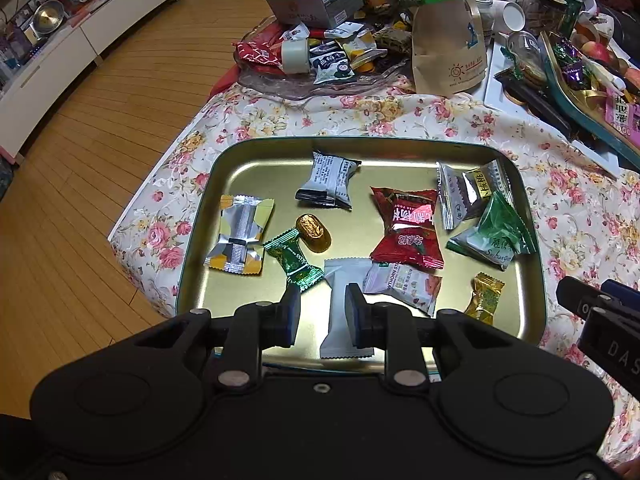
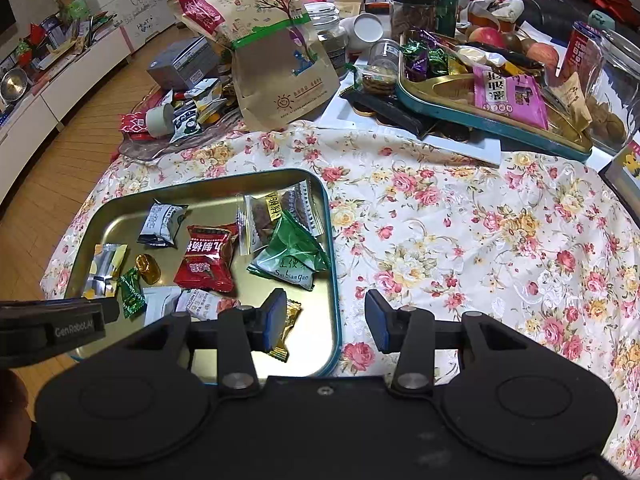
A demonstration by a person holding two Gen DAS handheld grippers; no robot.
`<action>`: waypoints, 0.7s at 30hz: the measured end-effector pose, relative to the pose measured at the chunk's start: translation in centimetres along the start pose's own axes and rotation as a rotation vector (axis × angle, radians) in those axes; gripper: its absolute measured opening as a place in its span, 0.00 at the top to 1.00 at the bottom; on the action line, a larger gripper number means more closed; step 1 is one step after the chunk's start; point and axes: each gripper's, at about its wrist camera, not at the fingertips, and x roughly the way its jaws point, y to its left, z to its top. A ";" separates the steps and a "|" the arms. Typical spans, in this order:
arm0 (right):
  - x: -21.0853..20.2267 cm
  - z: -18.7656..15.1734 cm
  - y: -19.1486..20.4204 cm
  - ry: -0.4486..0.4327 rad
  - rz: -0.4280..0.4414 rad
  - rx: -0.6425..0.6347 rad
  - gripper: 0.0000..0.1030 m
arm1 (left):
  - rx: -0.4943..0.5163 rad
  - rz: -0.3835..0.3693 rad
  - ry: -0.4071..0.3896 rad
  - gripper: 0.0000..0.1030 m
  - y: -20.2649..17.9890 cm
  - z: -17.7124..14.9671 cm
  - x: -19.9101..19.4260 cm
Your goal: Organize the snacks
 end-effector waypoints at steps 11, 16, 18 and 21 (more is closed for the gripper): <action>0.1 0.0 0.0 0.002 0.001 0.001 0.55 | 0.003 0.009 -0.010 0.66 -0.1 0.0 0.0; 0.2 0.1 -0.1 0.004 -0.003 0.008 0.55 | 0.007 0.006 -0.010 0.66 -0.2 0.0 0.0; 0.2 0.1 -0.2 0.006 -0.003 0.010 0.55 | 0.008 0.004 -0.009 0.66 -0.2 0.0 0.0; 0.2 0.1 -0.2 0.006 -0.002 0.010 0.55 | 0.007 0.000 -0.009 0.66 -0.2 0.1 0.1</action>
